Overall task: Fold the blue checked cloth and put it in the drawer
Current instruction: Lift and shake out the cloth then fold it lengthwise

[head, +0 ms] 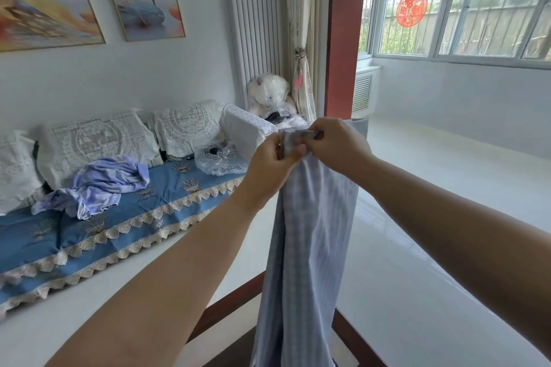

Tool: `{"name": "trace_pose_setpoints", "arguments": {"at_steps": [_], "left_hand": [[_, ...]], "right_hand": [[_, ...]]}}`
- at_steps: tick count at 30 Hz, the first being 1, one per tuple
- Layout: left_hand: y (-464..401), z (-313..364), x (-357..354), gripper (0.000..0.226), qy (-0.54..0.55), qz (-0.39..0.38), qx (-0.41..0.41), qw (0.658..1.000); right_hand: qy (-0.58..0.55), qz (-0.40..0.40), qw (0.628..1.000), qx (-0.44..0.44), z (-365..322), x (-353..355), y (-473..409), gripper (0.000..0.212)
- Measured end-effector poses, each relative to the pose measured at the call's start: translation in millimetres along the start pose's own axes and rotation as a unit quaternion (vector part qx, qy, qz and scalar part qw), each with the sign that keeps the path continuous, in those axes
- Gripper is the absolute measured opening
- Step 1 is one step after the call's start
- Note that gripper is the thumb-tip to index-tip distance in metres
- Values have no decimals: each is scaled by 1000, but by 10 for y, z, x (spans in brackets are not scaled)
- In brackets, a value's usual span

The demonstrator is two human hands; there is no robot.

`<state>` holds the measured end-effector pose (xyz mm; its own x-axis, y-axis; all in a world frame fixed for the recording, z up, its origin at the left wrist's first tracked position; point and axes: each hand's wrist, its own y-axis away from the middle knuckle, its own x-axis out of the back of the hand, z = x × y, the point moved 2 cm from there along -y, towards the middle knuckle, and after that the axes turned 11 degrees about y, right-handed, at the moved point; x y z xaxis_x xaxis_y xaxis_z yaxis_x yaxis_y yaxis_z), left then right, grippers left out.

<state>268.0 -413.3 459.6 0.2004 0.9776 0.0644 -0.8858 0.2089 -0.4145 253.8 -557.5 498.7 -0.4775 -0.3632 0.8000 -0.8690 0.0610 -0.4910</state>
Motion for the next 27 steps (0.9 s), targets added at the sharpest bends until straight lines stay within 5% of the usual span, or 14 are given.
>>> {"name": "trace_pose_setpoints", "arguments": {"at_steps": [4,12,18,22,27], "left_hand": [[-72,32,25,13,11,59,-26,998],[-330,359,266,18,3,47,-24,999],[-404,449,547,21,1,60,-35,998],[-387,406,666,22,-3,112,-16,994],[-337,350,956,28,-2,209,8,978]], "right_hand": [[63,19,998,25,-25,95,-14,30],[226,-137,961,85,533,530,-346,79],[220,-337,915,13,1142,681,-358,72],[112,-223,967,42,1129,649,-200,68],[-107,-103,981,125,783,775,-19,23]]}}
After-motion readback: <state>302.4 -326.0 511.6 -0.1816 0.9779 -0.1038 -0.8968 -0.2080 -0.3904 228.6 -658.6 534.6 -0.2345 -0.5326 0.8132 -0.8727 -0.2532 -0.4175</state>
